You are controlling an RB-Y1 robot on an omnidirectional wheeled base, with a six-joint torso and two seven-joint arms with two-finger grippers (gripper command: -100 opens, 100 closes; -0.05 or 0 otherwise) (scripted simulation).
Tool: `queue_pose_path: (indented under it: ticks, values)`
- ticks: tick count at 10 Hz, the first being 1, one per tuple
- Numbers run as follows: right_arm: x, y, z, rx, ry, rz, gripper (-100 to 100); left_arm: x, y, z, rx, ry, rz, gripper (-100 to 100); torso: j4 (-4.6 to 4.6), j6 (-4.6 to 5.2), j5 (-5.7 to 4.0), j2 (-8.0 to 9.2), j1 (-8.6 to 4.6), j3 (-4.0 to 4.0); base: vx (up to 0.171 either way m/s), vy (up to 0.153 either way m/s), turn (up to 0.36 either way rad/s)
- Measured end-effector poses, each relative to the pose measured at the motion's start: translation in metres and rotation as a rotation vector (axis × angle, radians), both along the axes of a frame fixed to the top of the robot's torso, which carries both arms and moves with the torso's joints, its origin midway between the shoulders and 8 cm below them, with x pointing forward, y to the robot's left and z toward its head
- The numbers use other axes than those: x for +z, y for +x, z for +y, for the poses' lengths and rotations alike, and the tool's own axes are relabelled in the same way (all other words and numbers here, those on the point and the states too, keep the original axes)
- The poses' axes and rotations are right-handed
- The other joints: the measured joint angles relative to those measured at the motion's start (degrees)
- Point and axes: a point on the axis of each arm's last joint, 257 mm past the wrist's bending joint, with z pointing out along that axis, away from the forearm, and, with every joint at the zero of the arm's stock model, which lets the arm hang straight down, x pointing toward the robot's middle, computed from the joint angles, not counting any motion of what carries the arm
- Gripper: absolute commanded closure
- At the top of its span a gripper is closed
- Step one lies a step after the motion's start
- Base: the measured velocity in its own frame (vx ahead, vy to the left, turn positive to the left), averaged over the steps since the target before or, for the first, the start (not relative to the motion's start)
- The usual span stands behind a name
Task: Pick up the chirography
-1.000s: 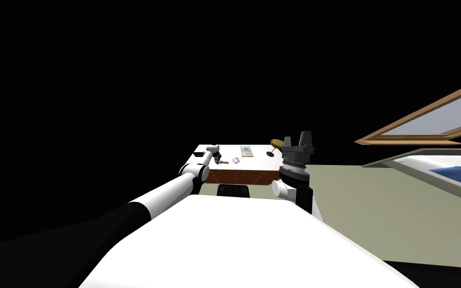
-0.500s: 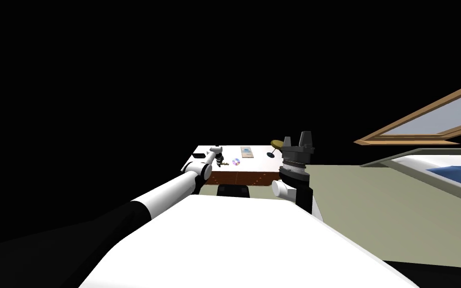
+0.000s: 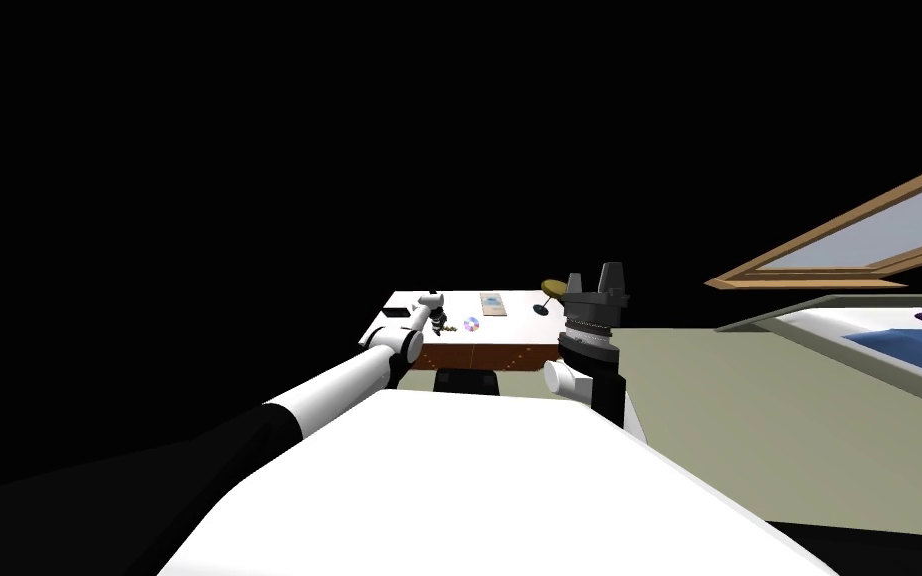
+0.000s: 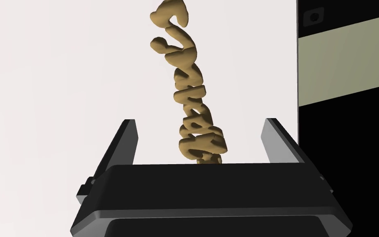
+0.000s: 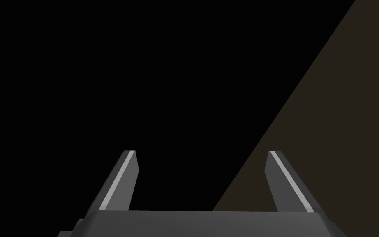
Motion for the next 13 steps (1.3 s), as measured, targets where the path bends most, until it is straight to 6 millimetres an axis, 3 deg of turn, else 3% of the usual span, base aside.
queue_pose_path:
  ticks: [6, 8, 12, 13]
  values:
    - [0.000, 0.000, 0.000, 0.000, 0.000, 0.000, 0, -0.013, -0.010, 0.076, 0.056, -0.007, 0.011, -100, 0.01, -0.01, -0.01, 0.00, 0.00, 0.01, -0.011, -0.076, -0.069]
    - [0.000, 0.000, 0.000, 0.000, 0.000, 0.000, 0, -0.014, -0.012, 0.084, 0.060, -0.009, 0.016, -100, 0.01, 0.00, -0.01, -0.03, 0.03, -0.01, -0.007, -0.039, -0.047]
    - [0.000, 0.000, 0.000, 0.000, 0.000, 0.000, 0, -0.018, -0.026, 0.147, 0.109, -0.009, 0.013, -100, 0.02, 0.02, -0.05, 0.03, -0.19, 0.03, -0.009, -0.092, -0.087]
    - [0.000, 0.000, 0.000, 0.000, 0.000, 0.000, 0, -0.020, -0.029, 0.154, 0.113, -0.009, 0.014, -100, 0.01, 0.00, -0.05, -0.02, -0.15, 0.00, 0.001, -0.068, -0.036]
